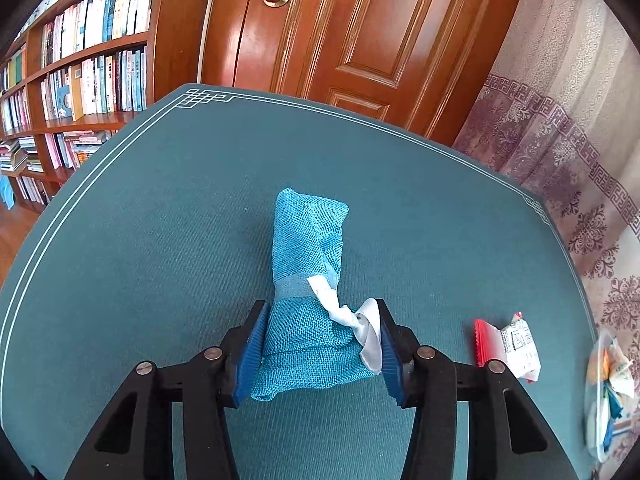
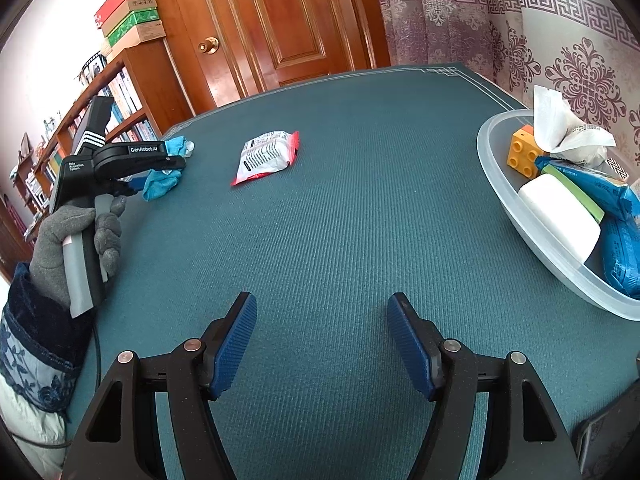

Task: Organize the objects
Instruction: 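Lower the left gripper onto the blue towel and close it around the towel, then grasp the red-white packet with the right gripper while the left gripper holds the towel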

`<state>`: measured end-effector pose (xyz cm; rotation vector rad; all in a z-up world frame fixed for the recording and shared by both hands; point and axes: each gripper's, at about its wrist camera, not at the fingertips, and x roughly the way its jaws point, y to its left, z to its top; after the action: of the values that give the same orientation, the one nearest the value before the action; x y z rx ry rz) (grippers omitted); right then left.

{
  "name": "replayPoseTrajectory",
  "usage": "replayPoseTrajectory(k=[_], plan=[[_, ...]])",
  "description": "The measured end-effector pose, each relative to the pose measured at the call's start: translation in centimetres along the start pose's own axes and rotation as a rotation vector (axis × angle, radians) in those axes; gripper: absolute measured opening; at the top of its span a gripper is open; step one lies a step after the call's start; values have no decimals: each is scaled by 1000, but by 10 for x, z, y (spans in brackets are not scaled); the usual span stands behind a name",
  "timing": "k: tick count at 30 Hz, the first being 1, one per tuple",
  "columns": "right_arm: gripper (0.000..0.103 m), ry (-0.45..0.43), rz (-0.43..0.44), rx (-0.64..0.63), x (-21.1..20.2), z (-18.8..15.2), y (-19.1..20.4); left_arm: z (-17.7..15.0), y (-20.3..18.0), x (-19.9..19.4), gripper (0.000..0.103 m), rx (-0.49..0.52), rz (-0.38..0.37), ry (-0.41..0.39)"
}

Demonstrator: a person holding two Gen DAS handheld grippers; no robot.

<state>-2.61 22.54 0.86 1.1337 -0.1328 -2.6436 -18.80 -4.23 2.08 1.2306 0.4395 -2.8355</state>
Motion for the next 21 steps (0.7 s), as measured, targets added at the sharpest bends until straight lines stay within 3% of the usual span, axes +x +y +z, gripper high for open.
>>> replayPoseTrajectory(k=[7, 15, 21], plan=[[70, 12, 0, 18, 21, 31, 14, 7, -4, -27, 53, 13, -38, -63], [70, -30, 9, 16, 58, 95, 40, 15, 8, -36, 53, -35, -58, -79], [70, -4, 3, -24, 94, 115, 59, 17, 15, -36, 53, -57, -59, -79]])
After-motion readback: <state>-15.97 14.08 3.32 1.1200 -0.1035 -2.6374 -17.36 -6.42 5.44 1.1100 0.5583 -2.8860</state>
